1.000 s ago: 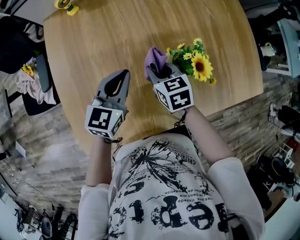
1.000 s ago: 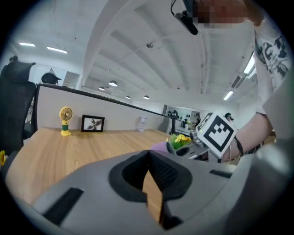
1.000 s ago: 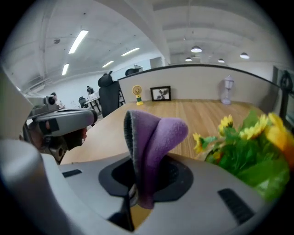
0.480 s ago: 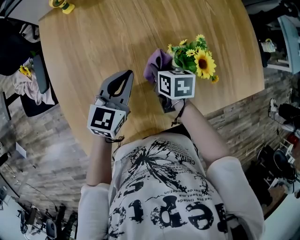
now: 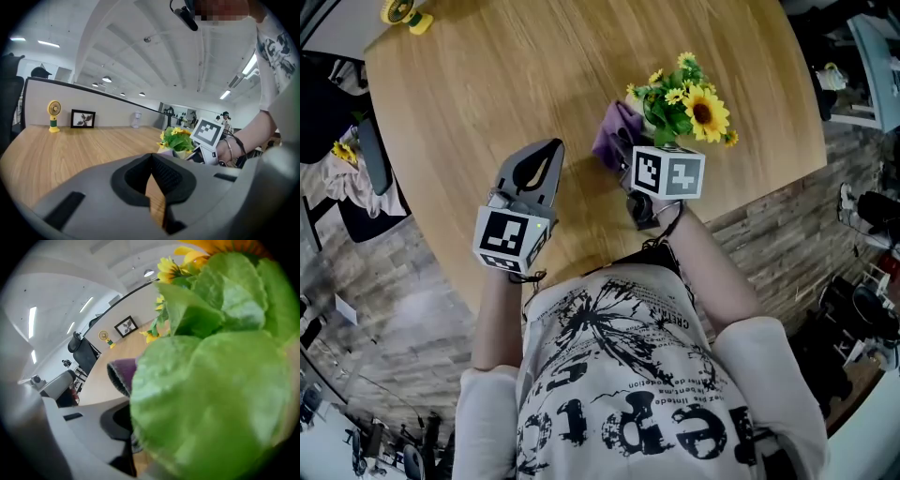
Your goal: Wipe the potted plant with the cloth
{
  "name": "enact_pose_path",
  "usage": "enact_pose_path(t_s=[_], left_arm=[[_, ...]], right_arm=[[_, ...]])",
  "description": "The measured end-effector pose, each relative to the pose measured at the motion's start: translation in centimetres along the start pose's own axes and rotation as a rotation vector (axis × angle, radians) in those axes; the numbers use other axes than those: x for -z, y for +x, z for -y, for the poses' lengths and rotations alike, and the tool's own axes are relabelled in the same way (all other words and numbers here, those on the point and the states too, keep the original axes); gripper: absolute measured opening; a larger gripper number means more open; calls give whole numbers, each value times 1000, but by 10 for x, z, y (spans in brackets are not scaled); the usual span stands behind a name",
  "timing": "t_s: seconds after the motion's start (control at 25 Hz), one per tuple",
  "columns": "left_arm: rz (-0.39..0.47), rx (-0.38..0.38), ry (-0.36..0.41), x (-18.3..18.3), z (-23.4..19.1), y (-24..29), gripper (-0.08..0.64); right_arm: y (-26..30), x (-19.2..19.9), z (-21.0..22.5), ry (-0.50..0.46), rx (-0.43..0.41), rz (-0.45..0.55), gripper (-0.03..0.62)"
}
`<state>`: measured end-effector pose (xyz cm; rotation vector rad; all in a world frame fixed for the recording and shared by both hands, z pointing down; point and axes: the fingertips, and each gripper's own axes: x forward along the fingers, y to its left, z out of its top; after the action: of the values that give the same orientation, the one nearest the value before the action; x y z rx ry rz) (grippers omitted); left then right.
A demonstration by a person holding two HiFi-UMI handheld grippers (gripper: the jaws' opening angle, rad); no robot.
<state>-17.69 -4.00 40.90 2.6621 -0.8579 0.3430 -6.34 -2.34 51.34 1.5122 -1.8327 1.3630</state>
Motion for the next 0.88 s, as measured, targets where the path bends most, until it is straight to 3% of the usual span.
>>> enact_pose_path(t_s=[0.44, 0.88], left_arm=[[-8, 50, 19, 2, 24, 11, 3], [-26, 106, 43, 7, 67, 38, 5]], right_arm=[[-27, 28, 15, 6, 0, -18, 89], [-70, 53, 61, -194, 30, -140, 86]])
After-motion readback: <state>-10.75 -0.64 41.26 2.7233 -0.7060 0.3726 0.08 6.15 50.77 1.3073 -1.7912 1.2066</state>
